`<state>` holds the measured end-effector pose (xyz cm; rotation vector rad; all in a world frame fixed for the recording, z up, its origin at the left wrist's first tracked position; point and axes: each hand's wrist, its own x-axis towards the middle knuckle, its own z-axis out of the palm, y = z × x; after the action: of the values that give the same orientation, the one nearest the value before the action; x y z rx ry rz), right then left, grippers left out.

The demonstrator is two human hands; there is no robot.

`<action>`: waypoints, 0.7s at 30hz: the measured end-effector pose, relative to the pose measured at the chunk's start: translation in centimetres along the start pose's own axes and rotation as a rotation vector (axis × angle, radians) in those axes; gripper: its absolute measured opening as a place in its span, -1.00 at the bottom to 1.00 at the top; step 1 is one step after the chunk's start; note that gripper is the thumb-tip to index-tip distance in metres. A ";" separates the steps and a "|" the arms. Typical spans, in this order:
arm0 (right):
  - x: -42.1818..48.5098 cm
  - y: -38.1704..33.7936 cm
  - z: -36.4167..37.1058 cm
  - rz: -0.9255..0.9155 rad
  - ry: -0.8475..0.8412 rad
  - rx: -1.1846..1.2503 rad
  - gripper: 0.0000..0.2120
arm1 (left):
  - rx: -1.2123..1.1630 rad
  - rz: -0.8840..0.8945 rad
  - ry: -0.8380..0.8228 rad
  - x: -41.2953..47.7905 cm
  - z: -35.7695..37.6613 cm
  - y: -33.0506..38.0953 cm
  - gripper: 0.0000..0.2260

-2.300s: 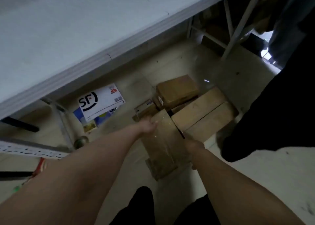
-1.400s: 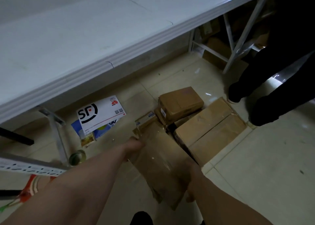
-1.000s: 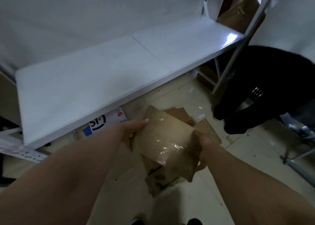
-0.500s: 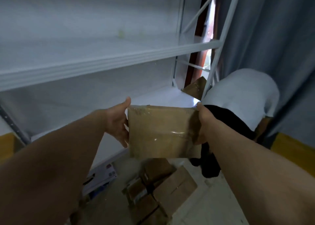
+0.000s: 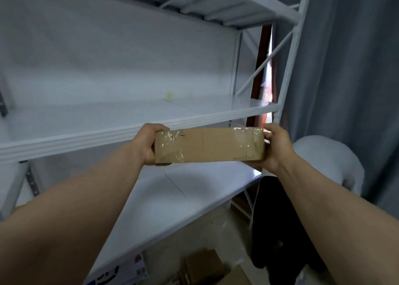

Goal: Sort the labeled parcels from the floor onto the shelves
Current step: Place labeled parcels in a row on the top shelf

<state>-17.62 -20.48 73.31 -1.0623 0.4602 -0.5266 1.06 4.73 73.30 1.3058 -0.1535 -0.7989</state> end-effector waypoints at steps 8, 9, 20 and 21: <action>0.5 -2.7 0.4 0.031 -0.211 -0.117 -0.68 | -0.111 0.350 -0.163 -2.3 0.2 2.4 -0.70; 0.5 -2.9 0.4 -0.001 -0.250 -0.085 -0.64 | -0.136 0.352 -0.169 -2.5 0.1 2.6 -0.73; 1.4 -4.0 2.2 -0.255 -0.235 -0.149 -0.17 | 0.306 0.512 -0.215 -5.6 1.5 6.1 -0.47; 1.5 -4.0 2.6 -0.283 -0.212 -0.149 -0.13 | 0.363 0.506 -0.186 -5.9 1.7 6.7 -0.42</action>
<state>-15.63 -21.18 77.88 -1.3212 0.1632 -0.6284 -1.22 7.23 81.75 1.4429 -0.7756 -0.4653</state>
